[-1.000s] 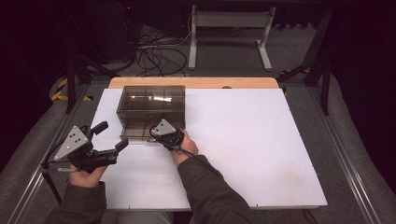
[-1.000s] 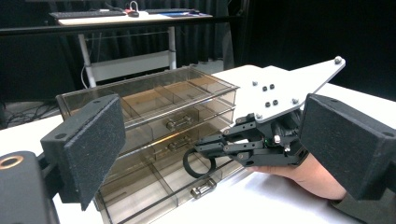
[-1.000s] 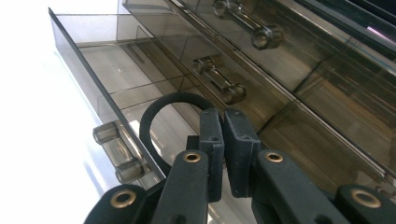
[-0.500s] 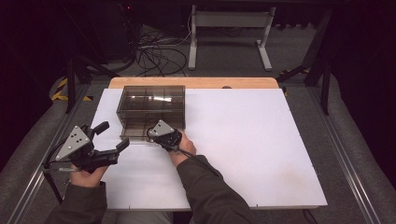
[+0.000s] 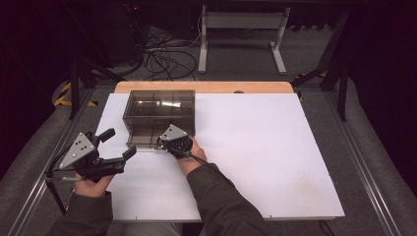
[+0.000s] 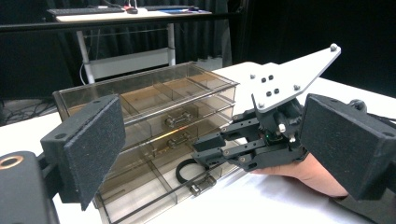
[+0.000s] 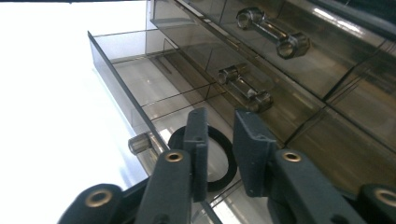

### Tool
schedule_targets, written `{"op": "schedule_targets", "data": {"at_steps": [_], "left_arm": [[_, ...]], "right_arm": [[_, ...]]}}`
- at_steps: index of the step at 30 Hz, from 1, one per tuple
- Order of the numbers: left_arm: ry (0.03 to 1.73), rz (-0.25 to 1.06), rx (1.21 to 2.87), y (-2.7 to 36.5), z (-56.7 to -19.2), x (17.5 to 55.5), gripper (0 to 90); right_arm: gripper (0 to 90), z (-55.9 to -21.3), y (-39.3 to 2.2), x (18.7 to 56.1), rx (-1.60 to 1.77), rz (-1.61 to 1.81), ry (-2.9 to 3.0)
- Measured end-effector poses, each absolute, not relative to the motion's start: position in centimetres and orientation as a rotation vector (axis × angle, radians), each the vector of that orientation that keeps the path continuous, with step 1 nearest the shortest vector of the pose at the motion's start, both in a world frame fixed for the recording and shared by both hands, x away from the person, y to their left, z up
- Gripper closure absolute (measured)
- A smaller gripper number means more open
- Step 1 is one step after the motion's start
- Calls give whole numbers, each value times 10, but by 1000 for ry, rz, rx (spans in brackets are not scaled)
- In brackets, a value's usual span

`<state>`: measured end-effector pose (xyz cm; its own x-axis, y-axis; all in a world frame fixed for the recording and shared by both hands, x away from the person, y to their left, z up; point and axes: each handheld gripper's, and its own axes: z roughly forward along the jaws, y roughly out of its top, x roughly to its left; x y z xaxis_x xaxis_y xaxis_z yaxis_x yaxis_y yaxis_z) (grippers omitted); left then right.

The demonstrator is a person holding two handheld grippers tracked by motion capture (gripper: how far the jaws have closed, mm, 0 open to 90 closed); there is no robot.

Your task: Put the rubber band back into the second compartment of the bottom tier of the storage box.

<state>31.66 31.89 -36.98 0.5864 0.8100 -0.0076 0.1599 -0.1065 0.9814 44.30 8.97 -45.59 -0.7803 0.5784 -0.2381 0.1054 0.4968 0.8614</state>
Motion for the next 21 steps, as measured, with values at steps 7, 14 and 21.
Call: {"op": "schedule_targets", "data": {"at_steps": [7, 14, 21], "left_arm": [[833, 671, 1616, 318, -371, 317, 83], [829, 672, 1618, 317, -371, 317, 83], [826, 669, 1620, 316, -372, 317, 82]], "right_arm": [[664, -449, 79, 443, 632, 1329, 2276], [591, -442, 62, 441, 692, 1410, 2265], [527, -435, 47, 438, 721, 1451, 2224]]}}
